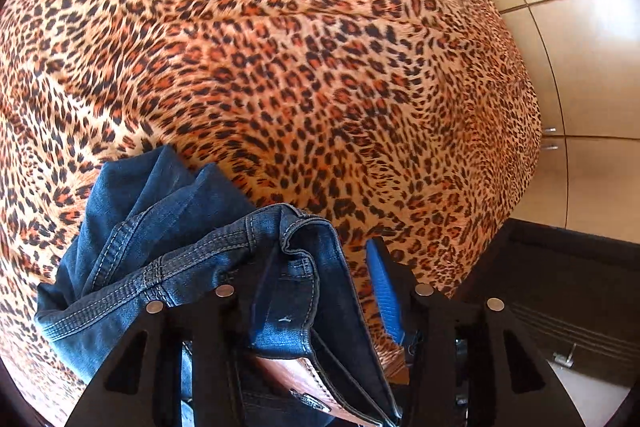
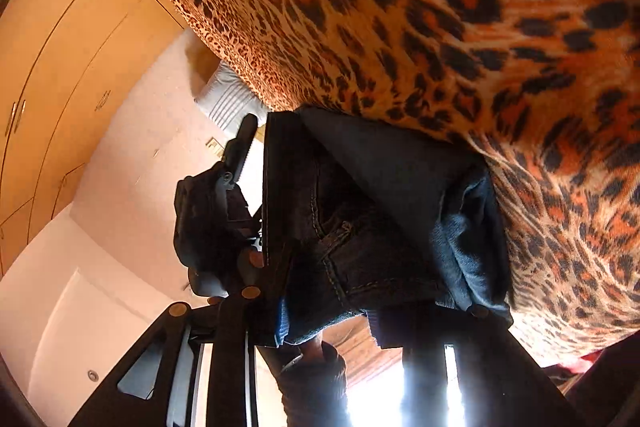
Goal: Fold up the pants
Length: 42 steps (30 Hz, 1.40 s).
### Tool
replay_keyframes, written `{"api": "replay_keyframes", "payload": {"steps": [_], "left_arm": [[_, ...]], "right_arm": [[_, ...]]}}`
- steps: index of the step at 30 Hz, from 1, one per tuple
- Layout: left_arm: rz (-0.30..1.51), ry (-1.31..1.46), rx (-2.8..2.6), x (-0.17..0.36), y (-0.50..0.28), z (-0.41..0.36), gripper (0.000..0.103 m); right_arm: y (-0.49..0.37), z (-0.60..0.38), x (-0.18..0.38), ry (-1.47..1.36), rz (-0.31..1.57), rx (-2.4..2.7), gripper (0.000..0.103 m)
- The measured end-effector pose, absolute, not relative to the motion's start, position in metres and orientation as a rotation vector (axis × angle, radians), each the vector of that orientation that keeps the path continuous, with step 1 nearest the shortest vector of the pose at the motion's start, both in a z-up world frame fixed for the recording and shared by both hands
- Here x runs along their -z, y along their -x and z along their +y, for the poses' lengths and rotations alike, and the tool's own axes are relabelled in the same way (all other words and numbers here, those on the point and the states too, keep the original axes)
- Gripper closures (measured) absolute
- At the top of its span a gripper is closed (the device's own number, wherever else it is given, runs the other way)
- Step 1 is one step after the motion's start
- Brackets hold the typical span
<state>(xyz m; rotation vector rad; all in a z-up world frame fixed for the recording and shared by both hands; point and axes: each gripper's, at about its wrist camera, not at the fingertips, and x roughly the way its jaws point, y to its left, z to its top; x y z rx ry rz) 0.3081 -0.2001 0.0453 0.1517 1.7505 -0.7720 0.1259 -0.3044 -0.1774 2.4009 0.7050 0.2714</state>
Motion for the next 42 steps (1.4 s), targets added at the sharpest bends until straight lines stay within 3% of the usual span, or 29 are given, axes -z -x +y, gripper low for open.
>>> {"api": "replay_keyframes", "payload": {"steps": [3,5,10,17,19,21,23,25,29,32,35,39,42], "left_arm": [[1.683,-0.116,0.811,-0.079,-0.309,-0.199,0.052],[1.624,-0.068,0.794,-0.103,-0.315,-0.18,0.042],[1.52,0.055,0.639,-0.134,-0.314,-0.102,0.029],[1.574,0.291,0.415,-0.093,-0.278,-0.009,0.03],[1.553,0.361,0.386,-0.085,-0.276,0.003,0.03],[1.525,0.387,0.37,-0.082,-0.275,0.008,0.03],[1.493,0.351,0.345,-0.082,-0.276,0.012,0.03],[1.465,0.262,0.318,-0.076,-0.274,0.005,0.03],[1.499,0.14,0.271,-0.036,-0.275,-0.013,0.028],[1.515,0.188,0.25,-0.034,-0.279,-0.008,0.028],[1.482,0.249,0.245,-0.056,-0.272,0.001,0.044],[1.403,0.318,0.174,-0.074,-0.26,0.0,0.039],[1.46,0.261,0.093,-0.047,-0.266,-0.016,0.037]], "right_arm": [[-0.123,-0.31,0.179,-2.438,0.725,-0.344,0.058],[-0.124,-0.319,0.173,-2.424,0.702,-0.414,0.0],[-0.141,-0.356,0.149,-2.336,0.687,-0.498,0.0],[-0.243,-0.384,0.052,-1.504,0.913,-0.57,0.0],[-0.271,-0.365,0.03,-1.238,0.968,-0.552,0.003],[-0.283,-0.335,0.017,-0.943,1.005,-0.521,0.016],[-0.3,-0.302,0.015,-0.677,1.063,-0.481,0.049],[-0.305,-0.28,0.03,-0.529,1.121,-0.445,0.068],[-0.291,-0.277,0.106,-0.318,1.259,-0.34,0.072],[-0.285,-0.296,0.101,-0.446,1.263,-0.335,0.071],[-0.283,-0.315,0.075,-0.522,1.185,-0.414,0.068],[-0.307,-0.311,0.062,-0.454,1.158,-0.517,0.067],[-0.325,-0.293,0.091,-0.295,1.261,-0.537,0.07]]}}
